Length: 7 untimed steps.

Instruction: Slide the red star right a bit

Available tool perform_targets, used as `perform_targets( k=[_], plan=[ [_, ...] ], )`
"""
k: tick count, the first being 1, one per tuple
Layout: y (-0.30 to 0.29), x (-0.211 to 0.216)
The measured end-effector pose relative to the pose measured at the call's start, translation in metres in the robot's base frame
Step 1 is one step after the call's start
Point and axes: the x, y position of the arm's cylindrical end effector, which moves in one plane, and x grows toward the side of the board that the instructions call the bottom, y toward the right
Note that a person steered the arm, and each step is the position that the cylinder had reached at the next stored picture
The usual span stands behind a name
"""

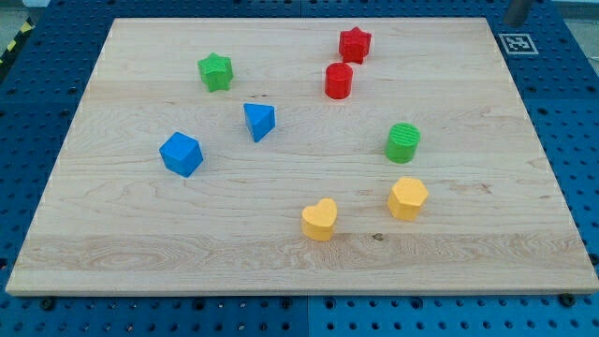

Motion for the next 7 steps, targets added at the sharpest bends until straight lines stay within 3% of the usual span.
perform_targets(
  k=[1, 4, 6, 7],
  plan=[
    [-0.001, 0.0],
    [-0.127, 0.0],
    [-0.247, 0.0],
    [-0.268, 0.001]
  ],
)
